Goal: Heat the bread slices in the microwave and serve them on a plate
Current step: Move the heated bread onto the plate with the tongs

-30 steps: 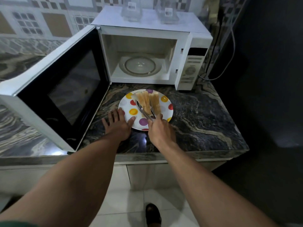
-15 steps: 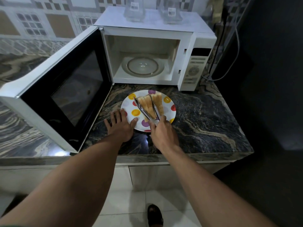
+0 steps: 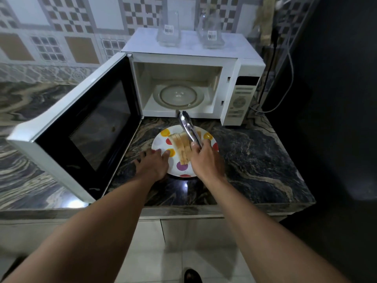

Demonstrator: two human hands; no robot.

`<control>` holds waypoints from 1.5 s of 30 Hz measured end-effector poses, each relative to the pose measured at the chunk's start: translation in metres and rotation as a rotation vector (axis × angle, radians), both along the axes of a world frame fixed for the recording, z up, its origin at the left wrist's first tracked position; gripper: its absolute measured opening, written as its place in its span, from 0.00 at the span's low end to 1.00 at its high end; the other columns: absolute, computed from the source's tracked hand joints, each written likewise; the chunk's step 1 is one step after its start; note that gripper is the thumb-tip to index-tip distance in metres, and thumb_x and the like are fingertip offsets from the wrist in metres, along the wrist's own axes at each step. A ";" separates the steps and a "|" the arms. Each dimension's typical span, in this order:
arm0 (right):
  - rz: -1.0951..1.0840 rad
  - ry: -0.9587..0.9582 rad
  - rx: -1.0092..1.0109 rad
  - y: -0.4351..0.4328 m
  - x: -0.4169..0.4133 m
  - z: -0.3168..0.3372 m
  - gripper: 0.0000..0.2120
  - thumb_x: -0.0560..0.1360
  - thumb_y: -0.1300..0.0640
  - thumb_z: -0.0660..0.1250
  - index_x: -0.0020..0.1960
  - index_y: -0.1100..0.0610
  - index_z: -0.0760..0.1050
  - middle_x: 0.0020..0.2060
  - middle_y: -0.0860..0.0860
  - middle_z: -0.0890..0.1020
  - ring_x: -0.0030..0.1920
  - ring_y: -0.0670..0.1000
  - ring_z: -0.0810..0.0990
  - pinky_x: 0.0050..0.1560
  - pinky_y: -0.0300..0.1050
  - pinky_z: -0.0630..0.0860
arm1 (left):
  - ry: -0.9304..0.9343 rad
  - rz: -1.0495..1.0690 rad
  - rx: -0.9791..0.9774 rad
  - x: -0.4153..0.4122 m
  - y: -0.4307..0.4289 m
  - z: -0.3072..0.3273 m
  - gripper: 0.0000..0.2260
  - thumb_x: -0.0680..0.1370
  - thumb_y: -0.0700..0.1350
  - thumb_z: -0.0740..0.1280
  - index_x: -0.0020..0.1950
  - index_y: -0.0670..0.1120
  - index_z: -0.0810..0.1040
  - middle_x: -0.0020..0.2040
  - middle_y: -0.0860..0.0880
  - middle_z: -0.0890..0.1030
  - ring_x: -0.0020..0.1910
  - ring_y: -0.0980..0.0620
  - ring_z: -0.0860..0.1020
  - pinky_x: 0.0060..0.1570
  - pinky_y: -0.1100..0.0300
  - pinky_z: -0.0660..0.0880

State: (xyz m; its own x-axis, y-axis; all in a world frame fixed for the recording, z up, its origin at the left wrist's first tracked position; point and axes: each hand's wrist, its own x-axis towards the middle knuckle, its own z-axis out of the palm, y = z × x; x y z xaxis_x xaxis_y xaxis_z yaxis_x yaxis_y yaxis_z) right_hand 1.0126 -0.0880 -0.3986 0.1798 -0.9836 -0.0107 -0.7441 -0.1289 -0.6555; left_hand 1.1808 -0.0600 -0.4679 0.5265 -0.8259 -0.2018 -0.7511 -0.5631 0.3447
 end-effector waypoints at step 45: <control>0.227 -0.795 0.400 -0.043 -0.039 0.054 0.10 0.71 0.62 0.77 0.46 0.58 0.76 0.40 0.56 0.86 0.38 0.50 0.84 0.36 0.43 0.79 | 1.186 0.070 -0.629 -0.023 -0.052 0.178 0.10 0.79 0.43 0.71 0.57 0.38 0.82 0.48 0.42 0.81 0.45 0.47 0.80 0.42 0.60 0.80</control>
State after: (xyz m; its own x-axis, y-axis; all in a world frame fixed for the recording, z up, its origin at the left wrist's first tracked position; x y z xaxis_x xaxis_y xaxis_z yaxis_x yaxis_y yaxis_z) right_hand 0.9733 -0.1312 -0.3446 0.4684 -0.8734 -0.1336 -0.0401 0.1300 -0.9907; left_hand 1.1581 -0.1120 -0.2899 0.3446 -0.9248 -0.1611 0.2021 -0.0945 0.9748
